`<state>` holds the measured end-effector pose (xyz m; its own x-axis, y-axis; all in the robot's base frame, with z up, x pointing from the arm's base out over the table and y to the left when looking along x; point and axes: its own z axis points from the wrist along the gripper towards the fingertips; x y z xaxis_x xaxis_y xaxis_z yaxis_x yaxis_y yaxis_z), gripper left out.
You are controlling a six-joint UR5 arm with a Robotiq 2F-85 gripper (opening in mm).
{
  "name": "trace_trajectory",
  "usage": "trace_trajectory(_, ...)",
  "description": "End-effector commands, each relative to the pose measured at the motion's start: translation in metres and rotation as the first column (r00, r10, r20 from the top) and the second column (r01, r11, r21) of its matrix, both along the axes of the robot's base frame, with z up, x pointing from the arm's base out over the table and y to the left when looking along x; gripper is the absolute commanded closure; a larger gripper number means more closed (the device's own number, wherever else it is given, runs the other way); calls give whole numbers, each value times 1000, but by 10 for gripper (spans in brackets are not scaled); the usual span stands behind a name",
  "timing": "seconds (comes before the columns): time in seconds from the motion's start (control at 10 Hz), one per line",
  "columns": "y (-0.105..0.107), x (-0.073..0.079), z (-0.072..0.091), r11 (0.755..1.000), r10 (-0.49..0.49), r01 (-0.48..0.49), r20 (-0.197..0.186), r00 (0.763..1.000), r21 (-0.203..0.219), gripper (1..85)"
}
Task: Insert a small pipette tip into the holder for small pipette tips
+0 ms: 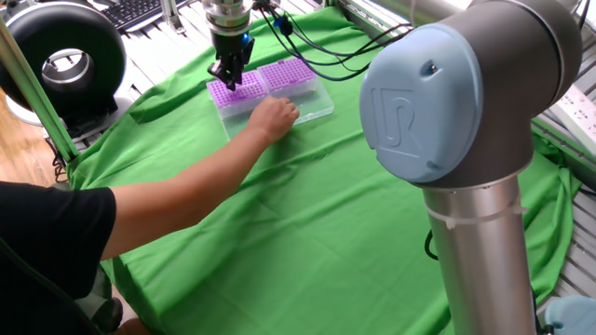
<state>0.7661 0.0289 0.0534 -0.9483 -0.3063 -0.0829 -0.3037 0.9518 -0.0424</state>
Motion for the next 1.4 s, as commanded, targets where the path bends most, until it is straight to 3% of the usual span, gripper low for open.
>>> trace_trajectory(0.0, -17, -16, 12, 998, -38, 35, -52, 998, -60, 620)
trace_trajectory(0.2, -40, -27, 25, 988, -100, 90, -77, 992, -129, 717)
trace_trajectory(0.4, -59, -40, 42, 978, -147, 133, -83, 986, -160, 737)
trace_trajectory(0.6, -81, -55, 54, 970, -196, 180, -86, 977, -165, 813)
trace_trajectory(0.7, -90, -65, 54, 967, -227, 214, -89, 970, -136, 847)
trace_trajectory(0.9, -96, -85, 51, 959, -283, 281, -97, 954, -37, 847)
trace_trajectory(1.0, -105, -94, 51, 957, -288, 288, -89, 953, -17, 847)
trace_trajectory(1.3, -133, -114, 61, 943, -331, 326, -81, 940, -65, 847)
